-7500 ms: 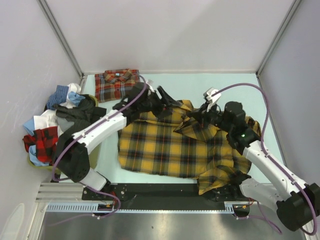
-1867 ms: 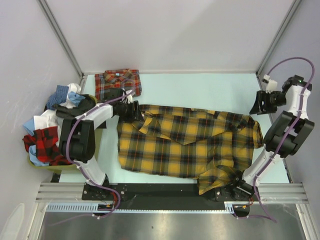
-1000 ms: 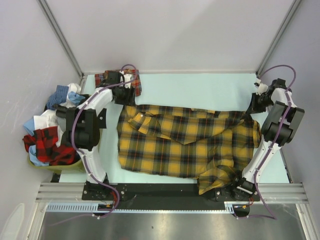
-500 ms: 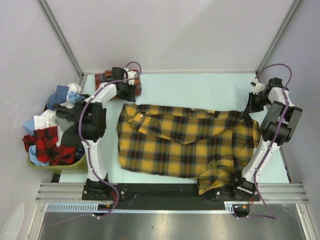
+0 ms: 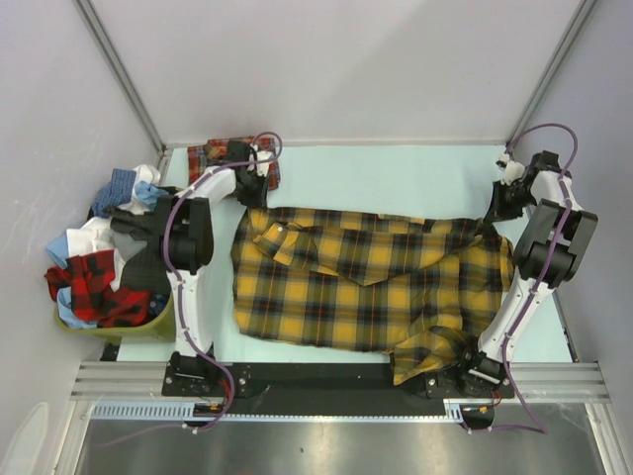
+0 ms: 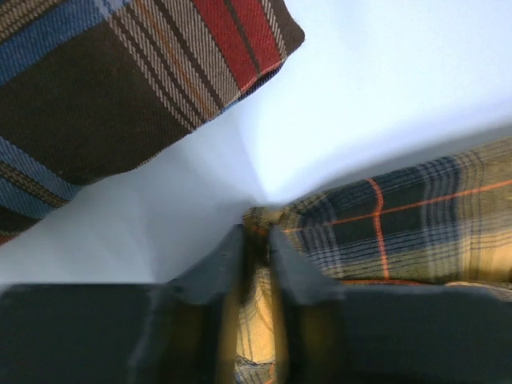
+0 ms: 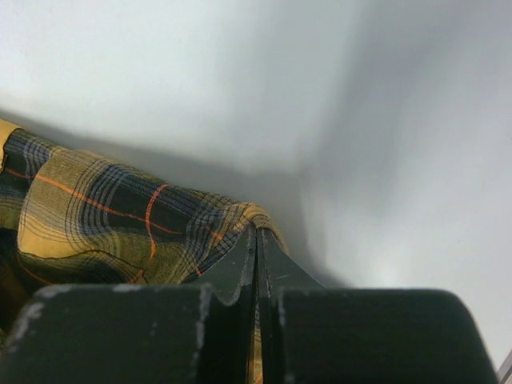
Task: Fold and stack the long sleeve shirts
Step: Fold the shirt
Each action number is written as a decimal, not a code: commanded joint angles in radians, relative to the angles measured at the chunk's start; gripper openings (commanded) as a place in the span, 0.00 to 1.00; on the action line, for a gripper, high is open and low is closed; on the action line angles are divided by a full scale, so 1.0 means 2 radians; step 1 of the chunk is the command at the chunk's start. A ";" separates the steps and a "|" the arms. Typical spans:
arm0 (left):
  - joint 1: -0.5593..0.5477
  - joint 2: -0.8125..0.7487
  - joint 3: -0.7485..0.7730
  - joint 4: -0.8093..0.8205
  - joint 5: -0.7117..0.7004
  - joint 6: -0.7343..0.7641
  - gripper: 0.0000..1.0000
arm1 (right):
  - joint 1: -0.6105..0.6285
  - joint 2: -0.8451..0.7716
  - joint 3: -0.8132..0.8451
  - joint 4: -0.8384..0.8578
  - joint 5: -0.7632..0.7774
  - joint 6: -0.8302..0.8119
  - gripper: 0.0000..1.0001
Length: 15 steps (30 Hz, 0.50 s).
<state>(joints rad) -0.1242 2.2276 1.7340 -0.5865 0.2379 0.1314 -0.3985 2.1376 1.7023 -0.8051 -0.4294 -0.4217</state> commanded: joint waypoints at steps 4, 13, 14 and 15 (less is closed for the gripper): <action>0.024 -0.028 0.008 0.005 -0.026 -0.011 0.00 | -0.001 0.004 0.029 0.015 0.015 -0.002 0.00; 0.048 -0.043 0.023 -0.001 -0.003 0.011 0.01 | 0.001 0.016 0.053 0.059 0.021 0.021 0.00; 0.047 -0.036 0.036 -0.013 0.002 0.013 0.04 | 0.003 0.016 0.054 0.061 0.020 0.023 0.00; 0.046 -0.027 0.037 -0.024 0.013 0.009 0.09 | 0.005 0.017 0.055 0.066 0.021 0.023 0.00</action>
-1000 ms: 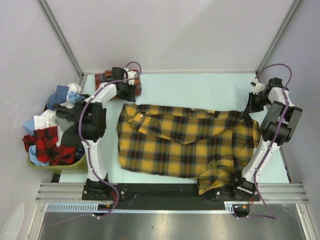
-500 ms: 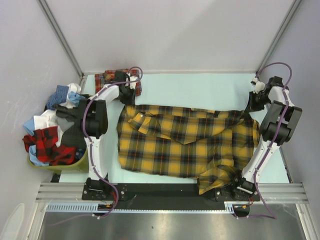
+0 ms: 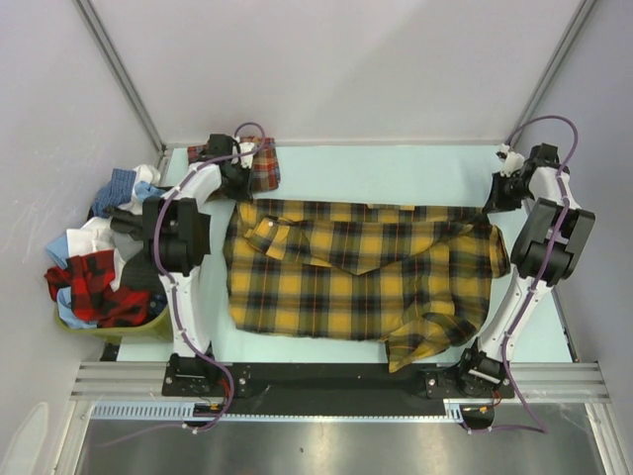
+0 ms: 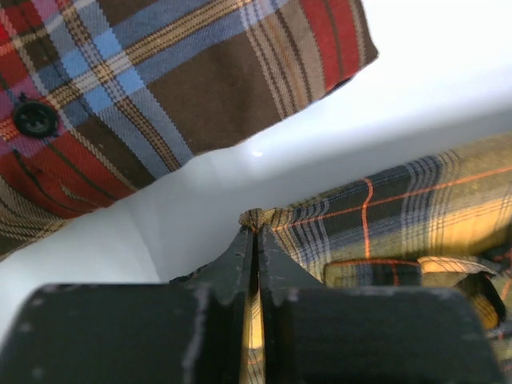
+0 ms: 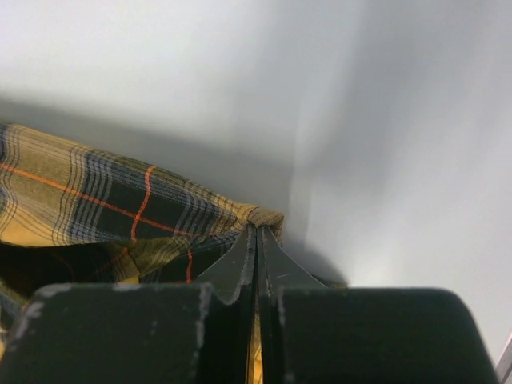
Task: Fold and stack the long sleeve shirts
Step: Fold the shirt
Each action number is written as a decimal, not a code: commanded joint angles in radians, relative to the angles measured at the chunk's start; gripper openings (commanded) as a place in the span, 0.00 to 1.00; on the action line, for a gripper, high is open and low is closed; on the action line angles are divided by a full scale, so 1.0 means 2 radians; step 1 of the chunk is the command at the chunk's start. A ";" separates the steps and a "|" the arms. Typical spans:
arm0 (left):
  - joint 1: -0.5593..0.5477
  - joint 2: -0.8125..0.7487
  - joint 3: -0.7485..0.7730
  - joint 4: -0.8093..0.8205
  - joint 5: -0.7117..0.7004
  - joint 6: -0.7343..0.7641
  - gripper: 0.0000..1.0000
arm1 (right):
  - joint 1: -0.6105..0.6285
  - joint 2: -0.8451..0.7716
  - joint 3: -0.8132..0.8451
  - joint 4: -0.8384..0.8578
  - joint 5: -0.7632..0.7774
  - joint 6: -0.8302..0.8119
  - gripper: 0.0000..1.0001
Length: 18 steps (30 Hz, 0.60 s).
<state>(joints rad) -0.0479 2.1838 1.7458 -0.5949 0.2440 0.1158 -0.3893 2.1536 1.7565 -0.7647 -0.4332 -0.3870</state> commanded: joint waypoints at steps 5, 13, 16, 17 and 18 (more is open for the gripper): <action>0.009 -0.008 0.012 -0.005 -0.015 0.003 0.08 | 0.007 0.021 0.040 0.050 0.026 0.003 0.00; 0.011 0.018 0.058 -0.006 -0.010 0.020 0.00 | 0.011 0.055 0.099 0.062 0.057 -0.001 0.00; 0.010 0.028 0.085 -0.006 -0.005 0.026 0.00 | 0.011 0.074 0.128 0.072 0.055 0.000 0.00; 0.010 0.030 0.096 -0.008 -0.003 0.031 0.03 | 0.011 0.081 0.139 0.066 0.049 -0.006 0.08; 0.010 0.030 0.103 -0.012 0.001 0.034 0.08 | 0.014 0.087 0.155 0.037 0.040 -0.012 0.17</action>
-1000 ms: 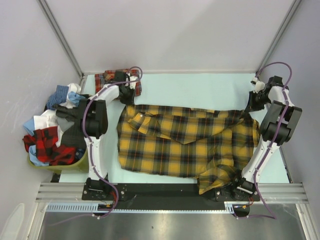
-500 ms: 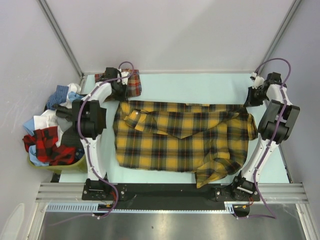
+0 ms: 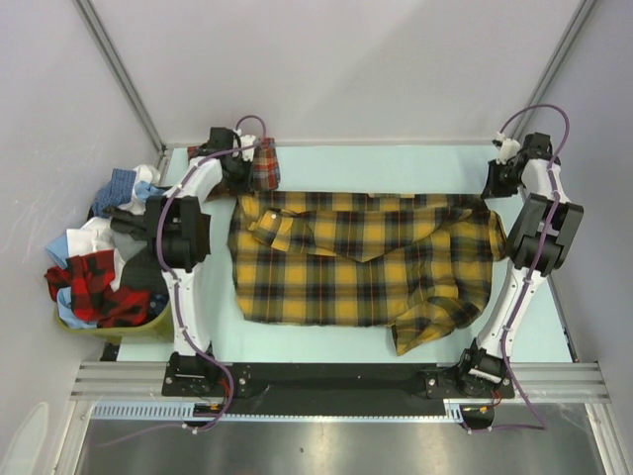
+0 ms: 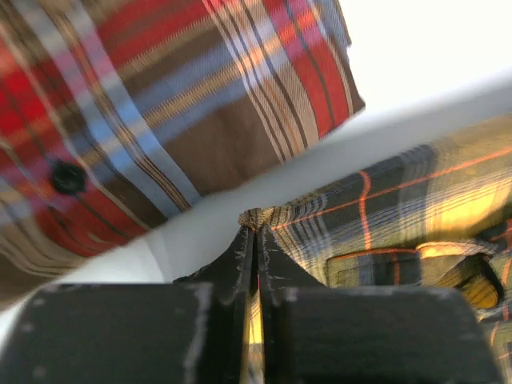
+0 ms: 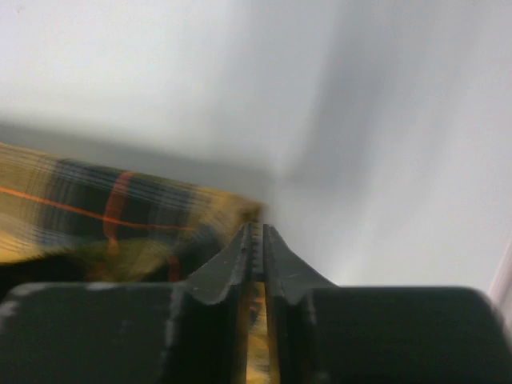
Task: Fold and stack the long sleeve shirts
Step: Fold the shirt
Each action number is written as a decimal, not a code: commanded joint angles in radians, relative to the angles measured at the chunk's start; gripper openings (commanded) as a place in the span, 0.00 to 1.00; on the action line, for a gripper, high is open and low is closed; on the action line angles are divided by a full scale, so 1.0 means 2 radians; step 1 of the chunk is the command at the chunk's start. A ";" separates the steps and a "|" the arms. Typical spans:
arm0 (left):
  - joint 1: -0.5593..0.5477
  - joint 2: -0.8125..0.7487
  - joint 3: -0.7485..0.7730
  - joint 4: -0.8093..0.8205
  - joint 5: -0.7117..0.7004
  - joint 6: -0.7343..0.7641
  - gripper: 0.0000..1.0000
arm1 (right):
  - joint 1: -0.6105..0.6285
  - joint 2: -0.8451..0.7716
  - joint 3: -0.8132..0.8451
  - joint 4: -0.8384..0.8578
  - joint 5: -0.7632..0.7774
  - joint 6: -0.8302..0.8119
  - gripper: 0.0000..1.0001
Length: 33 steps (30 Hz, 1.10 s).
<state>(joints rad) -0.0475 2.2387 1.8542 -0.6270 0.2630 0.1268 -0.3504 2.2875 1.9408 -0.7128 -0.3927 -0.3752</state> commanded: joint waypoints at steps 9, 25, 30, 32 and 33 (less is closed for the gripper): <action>0.002 -0.206 -0.112 -0.019 0.159 0.150 0.66 | -0.085 -0.129 -0.007 -0.235 -0.175 -0.258 0.77; -0.189 -0.546 -0.613 -0.019 0.119 0.391 0.66 | -0.020 -0.499 -0.532 -0.257 -0.095 -0.560 0.68; -0.195 -0.553 -0.635 -0.009 0.094 0.384 0.66 | 0.058 -0.564 -0.620 -0.211 -0.063 -0.554 0.61; -0.199 -0.549 -0.644 0.003 0.087 0.387 0.66 | 0.072 -0.587 -0.642 -0.183 -0.039 -0.547 0.61; -0.201 -0.547 -0.646 0.007 0.077 0.387 0.66 | 0.078 -0.591 -0.661 -0.171 -0.031 -0.543 0.62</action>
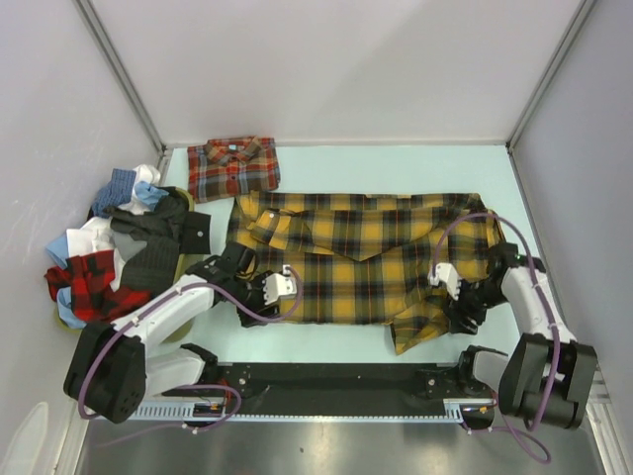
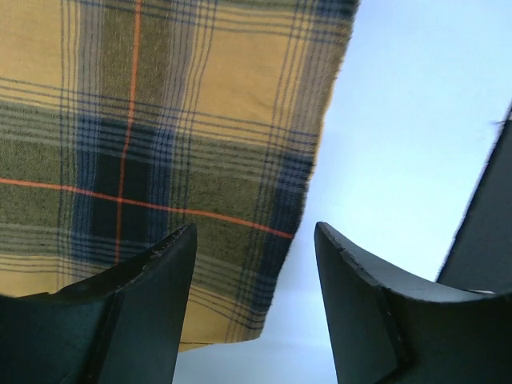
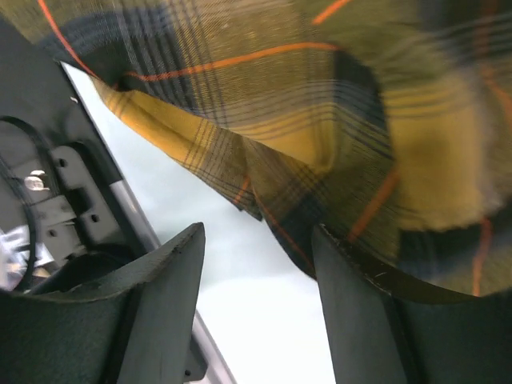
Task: Fold and stack the long sleeve shirts
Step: Fold the shirt
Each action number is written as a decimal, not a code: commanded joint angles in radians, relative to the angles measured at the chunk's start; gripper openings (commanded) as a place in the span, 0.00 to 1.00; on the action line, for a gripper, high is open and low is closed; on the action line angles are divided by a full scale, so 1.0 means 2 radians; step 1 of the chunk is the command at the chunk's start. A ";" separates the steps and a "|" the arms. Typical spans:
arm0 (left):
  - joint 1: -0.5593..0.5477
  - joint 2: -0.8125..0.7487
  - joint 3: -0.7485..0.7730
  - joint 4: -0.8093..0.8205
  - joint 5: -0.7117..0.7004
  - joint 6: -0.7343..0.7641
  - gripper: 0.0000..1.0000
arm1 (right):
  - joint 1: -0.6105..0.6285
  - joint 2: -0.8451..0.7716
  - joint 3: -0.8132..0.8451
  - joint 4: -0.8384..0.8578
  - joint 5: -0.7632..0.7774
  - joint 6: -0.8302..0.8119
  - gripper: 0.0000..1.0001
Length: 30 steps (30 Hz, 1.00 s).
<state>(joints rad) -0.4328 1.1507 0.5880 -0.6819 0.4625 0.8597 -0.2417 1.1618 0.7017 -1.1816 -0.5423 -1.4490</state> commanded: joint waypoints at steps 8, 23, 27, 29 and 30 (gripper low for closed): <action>-0.038 0.030 -0.034 0.076 -0.067 0.036 0.68 | 0.032 -0.032 -0.075 0.131 0.096 -0.009 0.62; -0.018 -0.061 -0.031 -0.008 -0.063 0.078 0.00 | 0.012 -0.109 -0.008 0.033 0.079 -0.009 0.00; 0.004 -0.080 -0.006 -0.059 -0.042 0.093 0.00 | -0.033 -0.097 0.045 -0.014 0.061 -0.042 0.00; 0.005 -0.084 0.007 -0.062 -0.043 0.096 0.00 | -0.064 -0.080 0.060 -0.029 0.052 -0.062 0.00; 0.005 -0.084 0.013 -0.062 -0.043 0.095 0.00 | -0.072 -0.073 0.078 -0.030 0.049 -0.068 0.00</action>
<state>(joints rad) -0.4408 0.9997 0.5507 -0.7082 0.3626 1.0042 -0.3012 0.9733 0.7609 -1.1507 -0.4202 -1.4872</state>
